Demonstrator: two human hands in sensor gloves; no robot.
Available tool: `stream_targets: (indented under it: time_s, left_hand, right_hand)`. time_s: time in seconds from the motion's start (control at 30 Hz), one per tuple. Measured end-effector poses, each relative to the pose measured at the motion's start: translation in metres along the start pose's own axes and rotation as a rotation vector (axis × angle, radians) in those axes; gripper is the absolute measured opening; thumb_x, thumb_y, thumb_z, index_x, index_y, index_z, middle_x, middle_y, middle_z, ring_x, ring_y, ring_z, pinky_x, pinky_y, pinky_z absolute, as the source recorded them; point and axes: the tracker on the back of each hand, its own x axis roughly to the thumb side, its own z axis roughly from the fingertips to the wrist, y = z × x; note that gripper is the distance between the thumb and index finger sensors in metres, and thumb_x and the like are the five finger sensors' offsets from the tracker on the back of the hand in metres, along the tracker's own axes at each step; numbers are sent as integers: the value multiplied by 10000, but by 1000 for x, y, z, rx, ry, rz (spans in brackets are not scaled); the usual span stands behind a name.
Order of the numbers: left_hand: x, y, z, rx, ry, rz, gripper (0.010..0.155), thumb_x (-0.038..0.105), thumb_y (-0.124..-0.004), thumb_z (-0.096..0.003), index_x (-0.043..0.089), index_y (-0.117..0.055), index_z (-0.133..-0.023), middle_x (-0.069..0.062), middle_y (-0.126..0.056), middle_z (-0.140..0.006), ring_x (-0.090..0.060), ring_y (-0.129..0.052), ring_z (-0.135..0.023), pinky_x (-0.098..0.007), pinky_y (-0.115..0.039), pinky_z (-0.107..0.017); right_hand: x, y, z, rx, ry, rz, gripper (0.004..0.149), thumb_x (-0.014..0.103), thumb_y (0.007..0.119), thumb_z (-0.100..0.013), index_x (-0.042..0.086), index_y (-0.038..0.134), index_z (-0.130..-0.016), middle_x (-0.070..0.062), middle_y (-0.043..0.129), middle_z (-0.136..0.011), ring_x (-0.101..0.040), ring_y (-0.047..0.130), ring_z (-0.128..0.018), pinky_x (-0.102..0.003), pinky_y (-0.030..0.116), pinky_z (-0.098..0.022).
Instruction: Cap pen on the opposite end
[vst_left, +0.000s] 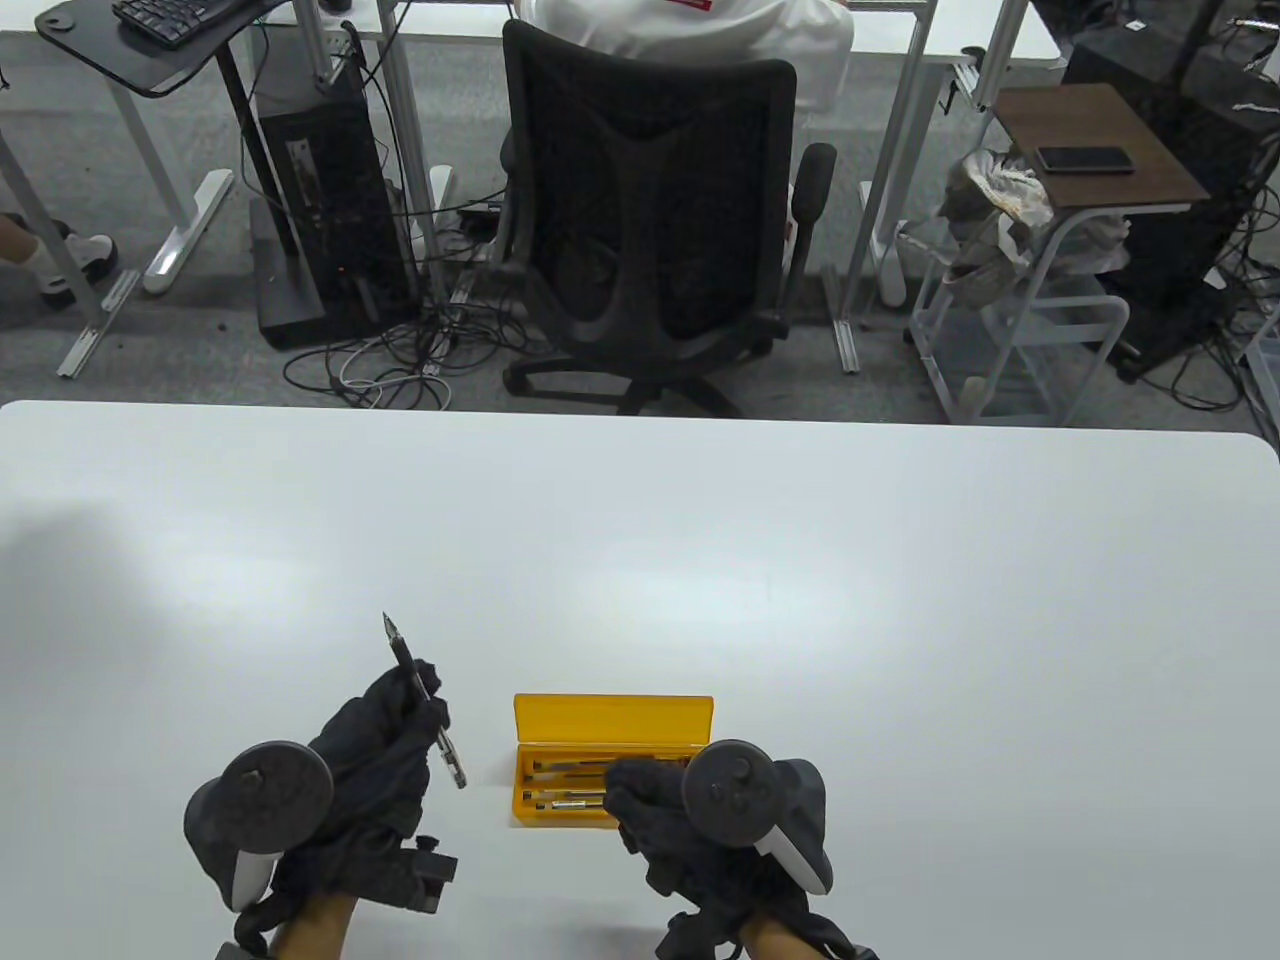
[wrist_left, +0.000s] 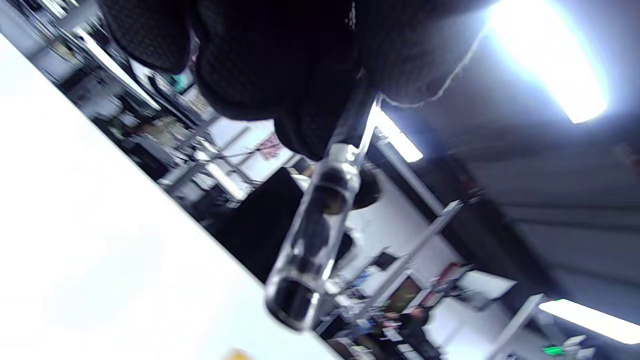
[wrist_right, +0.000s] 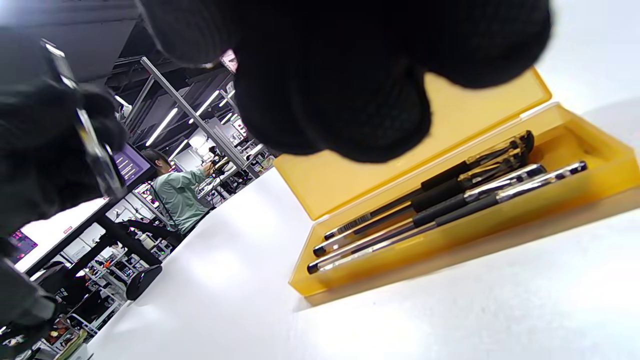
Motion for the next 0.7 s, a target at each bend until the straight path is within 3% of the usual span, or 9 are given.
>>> stream_targets:
  time_s: [0.17,0.3,0.47,0.7]
  left_hand:
    - [-22,-18,-25,-203,198,-461,546,340,-850,-486,29,-787,-929,-161,-1003,-605,-288,-930,-470,-624,-652,-624]
    - [-39,-38,-34,-319,283,-674,555,359,-873,-478,22,-805,-913,-152,-1013,-572,-279,-935,-444,-615,-665,-621]
    - [-51,-57,-34,-425,343,-836,551,362,-854,-475,32,-803,-912,-140,-1007,-567,-270,-931,-441,-609,-664,-627]
    - [-64,-73,-26,-454,368,-887,558,377,-869,-468,39,-807,-908,-135,-1011,-565,-266,-934,-440,-603,-667,-630]
  right_hand:
    - [4,1,1,0,-26,58,508,401,729,-442,123,859,-848,-41,1040,-519,-191,1028,-345,-396,859,-291]
    - [7,-1,2,-20,-36,90,510,406,730,-441,128,860,-848,-39,1039,-524,-193,1028,-348,-397,858,-294]
    - [6,-2,3,-16,-27,91,517,414,724,-442,133,853,-856,-43,1036,-535,-199,1026,-359,-400,856,-300]
    - [6,0,2,2,-25,97,524,422,720,-444,136,847,-864,-46,1034,-544,-202,1025,-367,-402,855,-305]
